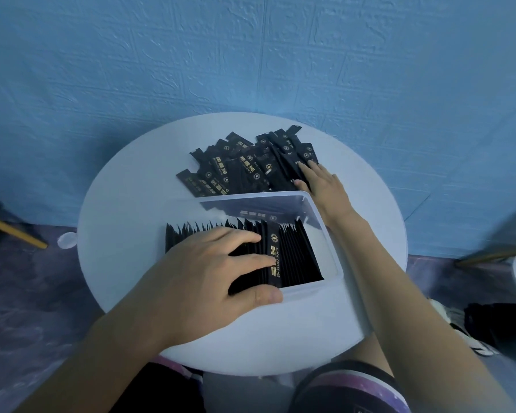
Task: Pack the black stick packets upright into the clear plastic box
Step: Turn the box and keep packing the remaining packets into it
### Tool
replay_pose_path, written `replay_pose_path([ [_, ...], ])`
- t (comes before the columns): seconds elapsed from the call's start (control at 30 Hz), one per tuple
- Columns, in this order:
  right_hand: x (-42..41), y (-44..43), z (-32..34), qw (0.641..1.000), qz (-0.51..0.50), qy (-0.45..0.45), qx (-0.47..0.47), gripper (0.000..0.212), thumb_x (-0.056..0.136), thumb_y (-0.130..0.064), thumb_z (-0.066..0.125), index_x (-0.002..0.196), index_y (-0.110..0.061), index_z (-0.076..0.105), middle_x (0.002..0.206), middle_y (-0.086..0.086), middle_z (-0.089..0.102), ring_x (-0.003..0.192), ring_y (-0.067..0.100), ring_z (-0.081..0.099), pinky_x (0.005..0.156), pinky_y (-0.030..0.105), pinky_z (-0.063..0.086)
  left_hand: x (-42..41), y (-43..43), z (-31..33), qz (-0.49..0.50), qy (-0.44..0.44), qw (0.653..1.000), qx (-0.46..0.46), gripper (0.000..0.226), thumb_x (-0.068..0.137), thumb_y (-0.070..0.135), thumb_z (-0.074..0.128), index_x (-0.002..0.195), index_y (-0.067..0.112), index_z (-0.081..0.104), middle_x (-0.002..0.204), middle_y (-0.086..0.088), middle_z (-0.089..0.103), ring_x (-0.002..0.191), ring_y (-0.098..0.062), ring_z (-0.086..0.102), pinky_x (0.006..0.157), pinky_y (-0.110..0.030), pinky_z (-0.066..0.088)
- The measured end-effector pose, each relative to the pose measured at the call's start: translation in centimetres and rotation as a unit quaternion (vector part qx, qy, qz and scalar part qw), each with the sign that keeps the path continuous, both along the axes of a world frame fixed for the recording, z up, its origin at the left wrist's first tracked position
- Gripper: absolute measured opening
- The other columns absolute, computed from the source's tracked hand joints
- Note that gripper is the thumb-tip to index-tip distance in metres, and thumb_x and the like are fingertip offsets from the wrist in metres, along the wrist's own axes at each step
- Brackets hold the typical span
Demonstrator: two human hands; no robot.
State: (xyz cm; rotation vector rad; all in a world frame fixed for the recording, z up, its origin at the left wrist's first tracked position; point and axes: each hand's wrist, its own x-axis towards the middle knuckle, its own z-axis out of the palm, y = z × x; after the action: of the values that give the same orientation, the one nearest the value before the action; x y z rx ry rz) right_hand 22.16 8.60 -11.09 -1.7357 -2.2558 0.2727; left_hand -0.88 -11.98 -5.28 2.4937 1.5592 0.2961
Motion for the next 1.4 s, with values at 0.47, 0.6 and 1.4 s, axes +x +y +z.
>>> replay_pose_path([
  [0.47, 0.3, -3.3, 1.4, 0.986, -0.062, 0.151, 0.045, 0.028, 0.094, -0.026, 0.066, 0.121, -0.019, 0.07, 0.116, 0.007, 0.072, 0.109, 0.031, 0.063, 0.091, 0.038, 0.049, 0.0, -0.2, 0.2, -0.002, -0.003, 1.0, -0.01, 0.077, 0.084, 0.09, 0.013, 0.139, 0.054, 0.052, 0.154, 0.026, 0.038, 0.139, 0.001, 0.031, 0.108, -0.019, 0.02],
  [0.6, 0.6, -3.0, 1.3, 0.983, -0.069, 0.172, 0.018, 0.037, 0.094, -0.024, 0.068, 0.131, -0.023, 0.062, 0.11, 0.002, 0.068, 0.106, 0.025, 0.062, 0.086, 0.032, 0.043, 0.0, -0.1, 0.0, 0.0, -0.005, 1.0, -0.01, 0.08, 0.082, 0.092, 0.01, 0.139, 0.054, 0.053, 0.153, 0.027, 0.037, 0.139, 0.002, 0.031, 0.109, -0.02, 0.021],
  [1.4, -1.8, 0.3, 2.9, 0.981, -0.111, 0.152, -0.045, 0.038, 0.088, -0.036, 0.075, 0.118, -0.016, 0.066, 0.107, 0.003, 0.069, 0.106, 0.026, 0.063, 0.089, 0.034, 0.046, 0.1, -0.1, -0.1, 0.004, -0.018, 1.0, -0.008, 0.076, 0.085, 0.09, 0.014, 0.136, 0.052, 0.056, 0.151, 0.025, 0.043, 0.137, -0.001, 0.037, 0.108, -0.024, 0.027],
])
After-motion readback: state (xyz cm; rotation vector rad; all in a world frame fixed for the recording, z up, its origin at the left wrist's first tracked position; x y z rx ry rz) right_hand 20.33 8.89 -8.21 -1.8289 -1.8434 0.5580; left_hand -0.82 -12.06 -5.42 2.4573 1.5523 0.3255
